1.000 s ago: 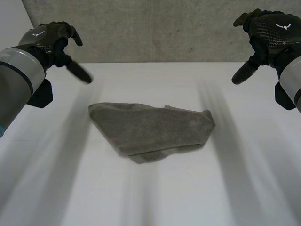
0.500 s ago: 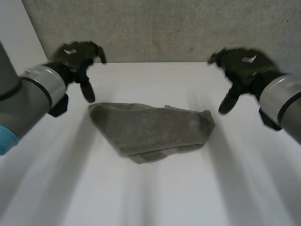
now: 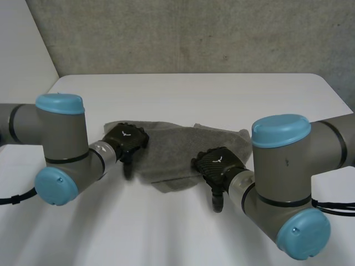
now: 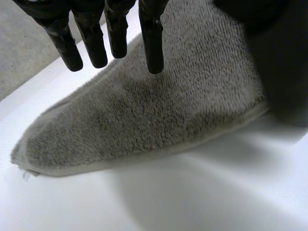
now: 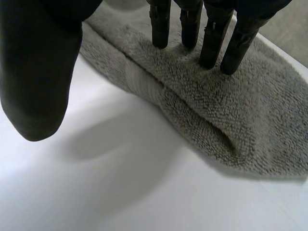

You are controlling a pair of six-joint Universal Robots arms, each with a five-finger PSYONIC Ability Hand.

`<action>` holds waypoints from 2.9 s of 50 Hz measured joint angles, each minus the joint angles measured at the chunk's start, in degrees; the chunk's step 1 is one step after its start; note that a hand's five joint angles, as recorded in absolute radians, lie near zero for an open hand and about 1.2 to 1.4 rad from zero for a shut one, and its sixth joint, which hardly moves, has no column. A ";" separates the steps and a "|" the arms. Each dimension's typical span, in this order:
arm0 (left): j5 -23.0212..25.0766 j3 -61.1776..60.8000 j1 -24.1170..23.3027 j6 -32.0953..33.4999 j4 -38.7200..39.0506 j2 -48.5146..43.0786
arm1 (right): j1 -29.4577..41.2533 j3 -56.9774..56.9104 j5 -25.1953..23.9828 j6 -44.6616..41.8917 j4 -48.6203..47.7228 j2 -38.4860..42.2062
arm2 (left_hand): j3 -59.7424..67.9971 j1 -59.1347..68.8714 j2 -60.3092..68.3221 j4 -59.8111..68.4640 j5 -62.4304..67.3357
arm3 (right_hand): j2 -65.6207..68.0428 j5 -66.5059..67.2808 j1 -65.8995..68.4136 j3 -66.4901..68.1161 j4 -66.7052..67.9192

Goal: Fold the towel.

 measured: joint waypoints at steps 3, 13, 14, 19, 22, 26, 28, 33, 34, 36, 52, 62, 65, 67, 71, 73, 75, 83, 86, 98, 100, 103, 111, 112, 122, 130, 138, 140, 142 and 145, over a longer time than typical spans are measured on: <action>-0.03 -0.05 -0.12 -0.17 1.11 -1.19 | -0.03 0.28 1.10 0.06 -1.42 0.85 | 0.00 0.00 0.00 0.00 0.02 | 0.95 1.84 1.76 0.68 0.60; -0.25 -1.32 -0.58 -0.88 6.26 -3.03 | -0.14 1.45 1.60 0.13 -4.11 1.17 | 6.42 7.21 7.10 6.82 8.61 | 6.42 8.69 7.60 7.44 6.26; -0.24 -1.54 -0.67 -1.14 6.81 -3.06 | -0.14 1.49 1.58 0.13 -4.31 1.29 | 9.86 10.35 10.71 10.25 12.26 | 6.62 8.95 7.95 7.67 6.52; -0.16 -2.14 -1.12 -3.76 8.79 -3.05 | -0.20 1.66 1.72 0.13 -6.16 2.16 | 25.59 25.79 26.67 26.04 27.49 | 16.85 17.42 17.05 16.64 15.79; -0.10 -2.22 -1.31 -5.58 9.27 -3.04 | -0.35 1.80 2.04 0.10 -7.69 2.50 | 32.60 32.80 33.52 33.04 34.57 | 24.48 25.05 25.34 24.33 23.65; -0.02 -2.24 -1.51 -8.22 9.55 -2.98 | -0.67 2.03 2.93 0.06 -10.33 2.70 | 42.96 43.10 44.01 43.51 45.09 | 43.98 45.24 44.88 43.41 43.59; -0.02 -2.22 -1.58 -9.46 9.57 -2.86 | -0.86 2.14 3.57 0.01 -11.78 2.57 | 45.74 45.77 46.70 46.45 48.04 | 57.04 58.24 56.93 56.42 56.16; -0.04 -2.19 -1.60 -10.65 9.48 -2.32 | -1.04 2.17 4.01 -0.22 -13.16 2.13 | 46.15 46.19 47.16 47.06 48.61 | 61.90 64.00 62.78 61.99 61.85; -0.04 -2.19 -1.62 -10.72 9.47 -2.21 | -1.08 2.16 4.01 -0.32 -13.23 2.08 | 46.15 46.24 47.16 47.06 48.62 | 61.90 64.00 62.78 61.99 61.89; -0.07 -2.19 -1.63 -10.88 9.43 -1.84 | -1.21 2.09 4.00 -0.74 -13.36 1.97 | 46.16 46.27 47.16 47.06 48.66 | 61.90 64.00 62.78 62.00 61.94; -0.30 -2.41 -1.63 -15.68 8.62 4.79 | -8.37 0.51 4.62 -13.99 -20.76 2.53 | 47.00 46.84 47.85 47.87 49.10 | 61.96 64.01 62.80 62.00 61.96; -0.84 -1.84 -0.54 -16.60 9.05 6.61 | -8.81 2.46 5.09 -14.97 -21.20 -0.69 | 47.08 46.85 47.86 47.88 49.10 | 37.67 37.52 37.48 37.25 37.03; -0.84 -1.54 0.80 -16.58 9.27 6.16 | -6.49 4.21 5.00 -13.75 -20.38 -3.11 | 47.08 46.85 47.86 47.88 49.10 | 37.36 36.59 36.70 36.79 36.75; -0.83 -1.37 1.70 -16.58 9.42 5.78 | -4.45 5.07 4.87 -12.88 -19.88 -4.25 | 47.08 46.85 47.86 47.88 49.10 | 37.36 36.57 36.70 36.79 36.75; -0.81 -1.04 3.23 -16.61 9.87 5.04 | 0.02 6.27 4.65 -11.09 -18.59 -5.69 | 47.08 46.84 47.86 47.86 49.10 | 37.36 36.56 36.70 36.78 36.75; -0.81 -0.91 3.87 -16.65 10.15 4.73 | 1.86 6.59 4.55 -10.37 -17.93 -5.97 | 47.08 46.85 47.86 47.86 49.10 | 37.35 36.54 36.68 36.75 36.71; -0.81 -0.77 4.55 -16.69 10.58 4.38 | 4.28 6.61 4.35 -9.37 -17.05 -5.92 | 47.08 46.85 47.85 47.81 49.09 | 36.29 35.37 35.55 35.62 35.40; -0.80 -0.67 5.69 -16.93 11.70 3.92 | 9.88 2.92 3.58 -5.59 -16.04 -1.02 | 47.08 46.85 47.85 47.81 49.09 | 22.69 20.37 21.89 21.91 20.98; -0.80 -0.65 5.88 -17.34 11.86 3.93 | 11.18 0.51 3.50 -3.70 -16.06 1.77 | 47.08 46.85 47.85 47.81 49.09 | 20.86 18.41 19.97 19.93 19.55; -0.25 -0.88 6.45 -18.43 11.92 3.52 | 14.65 -7.60 4.02 1.36 -14.20 9.94 | 34.92 35.02 35.31 34.87 36.71 | 16.73 14.72 16.12 16.18 15.61; 0.09 -1.04 6.44 -18.22 11.91 3.11 | 15.01 -7.74 4.20 1.46 -13.67 10.04 | 26.34 25.89 26.60 26.28 27.54 | 16.53 14.60 15.97 16.02 15.41; 0.93 -1.15 6.41 -17.93 11.73 2.50 | 15.20 -7.33 4.37 1.44 -13.35 9.57 | 17.08 16.21 17.41 17.23 17.73 | 16.53 14.61 15.97 16.02 15.41; 8.32 -2.17 6.25 -14.62 10.82 0.73 | 15.03 -3.18 6.69 1.34 -13.57 7.13 | 11.03 9.96 11.20 10.80 10.11 | 16.64 17.02 16.75 16.15 15.57; 8.99 -2.30 6.25 -14.03 10.77 0.63 | 14.98 -2.72 7.09 1.34 -13.68 6.89 | 11.03 9.96 11.17 10.80 10.09 | 16.64 17.18 16.88 16.15 15.57; 13.24 -3.97 6.24 -6.37 10.62 0.07 | 14.40 3.22 11.12 0.94 -16.51 3.10 | 11.03 9.96 11.04 10.80 9.97 | 17.22 18.97 18.55 17.62 17.07; 13.07 -4.76 6.08 -5.47 10.62 -0.57 | 10.90 6.61 10.96 0.42 -17.31 0.78 | 11.03 9.96 11.04 10.80 9.97 | 17.25 19.52 19.06 18.04 17.58; 12.98 -5.03 5.49 -5.71 10.80 -1.44 | 2.88 10.76 9.47 0.29 -17.68 -1.43 | 11.03 9.96 11.04 10.80 9.98 | 18.55 20.44 20.15 19.09 18.51; 12.98 -5.05 5.35 -5.74 10.81 -1.66 | 1.62 11.60 9.08 0.28 -18.27 -1.64 | 11.03 9.96 11.04 10.80 9.99 | 18.55 20.49 20.17 19.09 18.52; 12.98 -5.06 5.11 -5.75 10.81 -2.03 | 0.16 12.73 8.62 0.27 -19.55 -1.83 | 11.03 9.96 11.04 10.80 9.99 | 18.55 20.60 20.17 19.09 18.52; 12.99 -5.07 4.81 -5.73 10.81 -2.43 | -1.44 13.95 8.23 0.24 -21.71 -1.98 | 11.03 9.96 11.04 10.80 9.99 | 18.55 20.60 20.17 19.09 18.51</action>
